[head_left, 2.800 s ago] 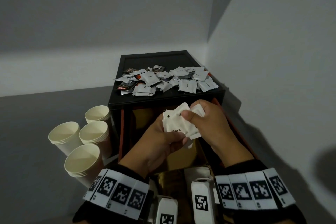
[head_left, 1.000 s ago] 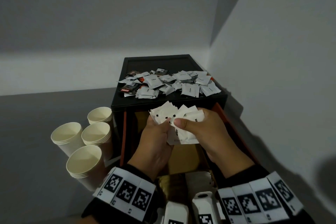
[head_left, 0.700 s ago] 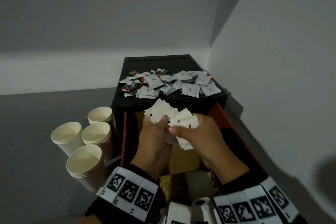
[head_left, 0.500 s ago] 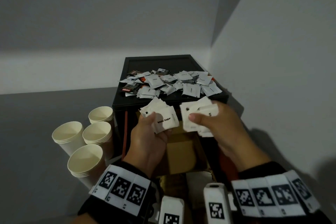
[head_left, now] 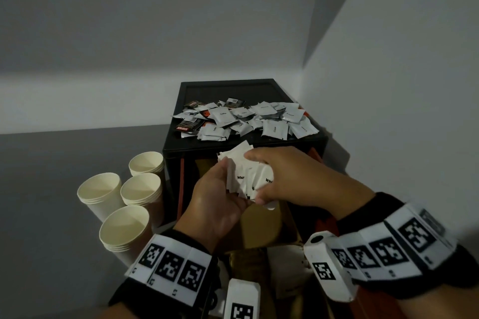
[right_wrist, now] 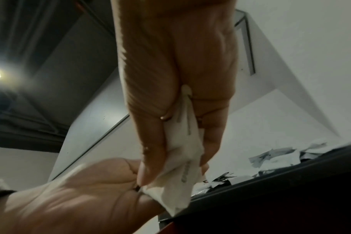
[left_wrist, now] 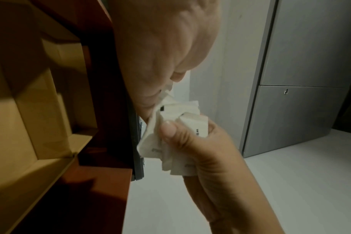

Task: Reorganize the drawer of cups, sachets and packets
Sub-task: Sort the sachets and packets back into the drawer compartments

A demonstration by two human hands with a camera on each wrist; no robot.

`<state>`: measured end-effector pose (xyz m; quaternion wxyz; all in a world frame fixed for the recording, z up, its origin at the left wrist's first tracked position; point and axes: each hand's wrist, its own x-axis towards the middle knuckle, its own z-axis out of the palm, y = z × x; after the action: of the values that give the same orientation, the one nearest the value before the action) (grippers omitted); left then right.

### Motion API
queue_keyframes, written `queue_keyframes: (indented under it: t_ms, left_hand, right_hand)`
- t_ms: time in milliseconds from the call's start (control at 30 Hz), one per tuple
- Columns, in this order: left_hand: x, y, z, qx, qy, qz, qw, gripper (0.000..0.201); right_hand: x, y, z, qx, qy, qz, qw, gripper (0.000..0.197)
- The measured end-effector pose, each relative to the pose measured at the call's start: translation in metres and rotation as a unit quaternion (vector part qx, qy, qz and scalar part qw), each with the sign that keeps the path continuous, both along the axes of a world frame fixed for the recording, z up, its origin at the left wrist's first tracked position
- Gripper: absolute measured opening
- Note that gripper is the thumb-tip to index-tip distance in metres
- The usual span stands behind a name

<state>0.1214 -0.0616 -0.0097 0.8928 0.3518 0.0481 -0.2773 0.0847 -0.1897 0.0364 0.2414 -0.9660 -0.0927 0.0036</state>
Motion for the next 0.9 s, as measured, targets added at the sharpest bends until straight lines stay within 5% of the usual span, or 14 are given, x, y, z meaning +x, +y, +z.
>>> queue_keyframes:
  t_ms: [333, 500, 667, 900]
  left_hand:
    - [0.001, 0.0, -0.004, 0.016, 0.008, 0.004, 1.0, 0.033]
    - [0.006, 0.004, -0.005, -0.007, 0.006, -0.003, 1.0, 0.034]
    - [0.01, 0.01, -0.003, -0.034, 0.003, 0.004, 0.999, 0.035]
    - [0.005, 0.006, 0.001, -0.007, 0.013, -0.018, 1.0, 0.037]
  right_hand:
    - [0.002, 0.005, -0.007, -0.042, -0.052, -0.006, 0.998, 0.047]
    - [-0.001, -0.016, -0.001, 0.11, -0.053, -0.059, 0.991, 0.05]
    - [-0.005, -0.048, 0.006, 0.312, -0.103, -0.153, 0.932, 0.028]
    - [-0.012, -0.026, 0.006, 0.226, -0.115, -0.072, 0.965, 0.026]
